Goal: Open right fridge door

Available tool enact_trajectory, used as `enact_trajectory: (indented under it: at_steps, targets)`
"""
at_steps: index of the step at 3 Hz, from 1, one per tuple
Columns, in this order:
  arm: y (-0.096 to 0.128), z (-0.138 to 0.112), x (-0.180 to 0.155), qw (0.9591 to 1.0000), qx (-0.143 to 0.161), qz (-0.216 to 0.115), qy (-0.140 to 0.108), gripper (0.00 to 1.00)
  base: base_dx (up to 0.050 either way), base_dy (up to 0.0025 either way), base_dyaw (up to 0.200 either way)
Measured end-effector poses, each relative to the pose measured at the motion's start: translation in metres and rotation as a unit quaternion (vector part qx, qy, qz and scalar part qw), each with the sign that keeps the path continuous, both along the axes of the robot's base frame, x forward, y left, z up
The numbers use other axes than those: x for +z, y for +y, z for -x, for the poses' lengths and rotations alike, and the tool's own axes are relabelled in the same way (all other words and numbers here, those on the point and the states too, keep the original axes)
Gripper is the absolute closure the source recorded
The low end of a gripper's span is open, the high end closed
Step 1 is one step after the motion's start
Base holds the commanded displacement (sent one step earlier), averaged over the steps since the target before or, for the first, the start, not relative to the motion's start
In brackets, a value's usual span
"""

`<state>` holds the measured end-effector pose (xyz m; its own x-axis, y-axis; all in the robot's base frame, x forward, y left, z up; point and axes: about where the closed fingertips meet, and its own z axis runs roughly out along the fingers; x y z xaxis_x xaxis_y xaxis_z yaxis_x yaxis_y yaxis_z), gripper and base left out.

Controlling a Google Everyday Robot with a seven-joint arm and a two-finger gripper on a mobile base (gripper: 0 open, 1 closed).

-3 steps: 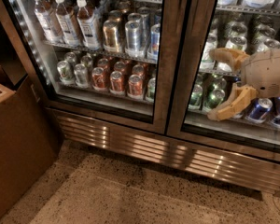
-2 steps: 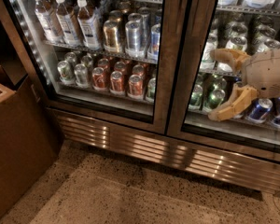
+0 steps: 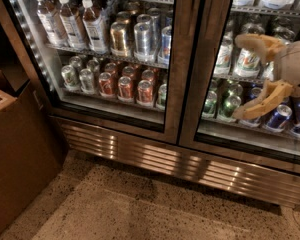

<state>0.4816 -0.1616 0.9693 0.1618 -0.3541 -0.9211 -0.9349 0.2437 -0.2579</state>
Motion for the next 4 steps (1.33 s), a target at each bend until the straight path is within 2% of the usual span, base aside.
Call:
enact_trajectory:
  at_steps: [1,2,3,4]
  targets:
    - [-0.001,0.006,0.022,0.9996,-0.003,-0.007,-0.027,0.00,0.000,0.00000,0.000]
    - [0.005,-0.016,0.039,0.9995,-0.005,0.005,-0.030,0.00,0.000,0.00000,0.000]
    - [0.005,-0.016,0.039,0.9995,-0.005,0.005,-0.030,0.00,0.000,0.00000,0.000]
    - [0.010,-0.015,0.039,0.9982,0.025,-0.052,-0.016,0.00,0.000,0.00000,0.000]
